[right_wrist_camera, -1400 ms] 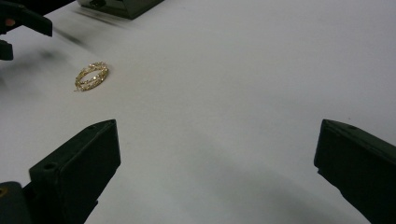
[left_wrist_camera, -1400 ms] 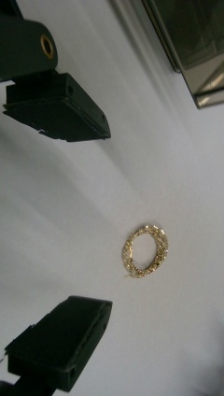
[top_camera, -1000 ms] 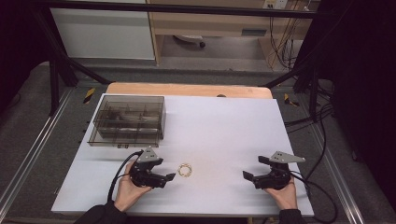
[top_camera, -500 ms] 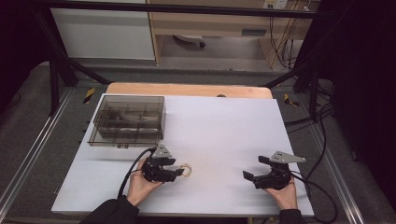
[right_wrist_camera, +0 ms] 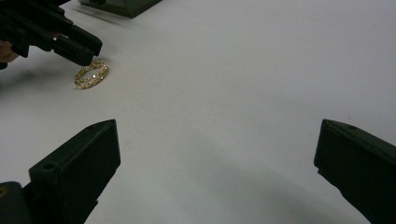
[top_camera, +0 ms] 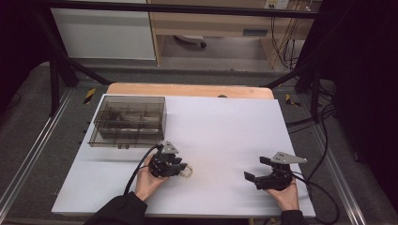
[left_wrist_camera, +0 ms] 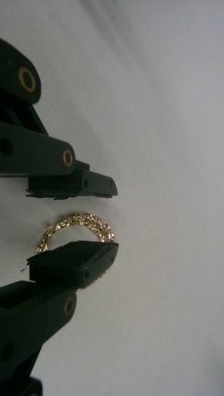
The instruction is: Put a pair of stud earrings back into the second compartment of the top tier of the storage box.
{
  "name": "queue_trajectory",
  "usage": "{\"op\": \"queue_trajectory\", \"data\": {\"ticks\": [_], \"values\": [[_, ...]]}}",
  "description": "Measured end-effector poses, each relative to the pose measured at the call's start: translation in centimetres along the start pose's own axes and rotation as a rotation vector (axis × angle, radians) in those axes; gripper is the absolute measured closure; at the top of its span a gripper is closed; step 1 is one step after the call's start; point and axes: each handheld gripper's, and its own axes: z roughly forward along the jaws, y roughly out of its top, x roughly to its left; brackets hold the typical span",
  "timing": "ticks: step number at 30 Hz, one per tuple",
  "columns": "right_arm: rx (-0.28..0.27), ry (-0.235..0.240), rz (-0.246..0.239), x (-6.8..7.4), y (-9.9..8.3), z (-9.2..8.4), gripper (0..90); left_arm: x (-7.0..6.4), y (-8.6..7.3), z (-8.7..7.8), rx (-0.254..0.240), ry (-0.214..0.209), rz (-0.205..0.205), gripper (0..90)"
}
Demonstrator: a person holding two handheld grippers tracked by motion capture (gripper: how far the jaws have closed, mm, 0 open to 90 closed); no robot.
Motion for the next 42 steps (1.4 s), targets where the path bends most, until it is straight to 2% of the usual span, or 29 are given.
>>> {"op": "queue_trajectory", "data": {"ticks": [10, 22, 27, 36, 42], "values": [[0.0, 0.001, 0.001, 0.0, 0.0, 0.0, 0.7, 0.1, 0.0, 0.7, 0.001, 0.004, 0.0, 75.0], [-0.001, 0.001, 0.001, 0.0, 0.0, 0.0, 0.7, 0.0, 0.1, 0.9, 0.003, -0.017, -0.007, 84.2], [-0.001, 0.001, 0.001, 0.0, 0.0, 0.0, 0.7, 0.0, 0.1, 0.8, 0.007, -0.011, -0.004, 84.9], [-0.001, 0.001, 0.001, 0.0, 0.0, 0.0, 0.7, 0.1, 0.2, -0.1, -0.026, -0.016, -0.029, 85.5], [0.0, 0.001, 0.001, 0.0, 0.0, 0.0, 0.7, -0.2, 0.1, -0.8, -0.029, -0.015, -0.023, 85.5]]}}
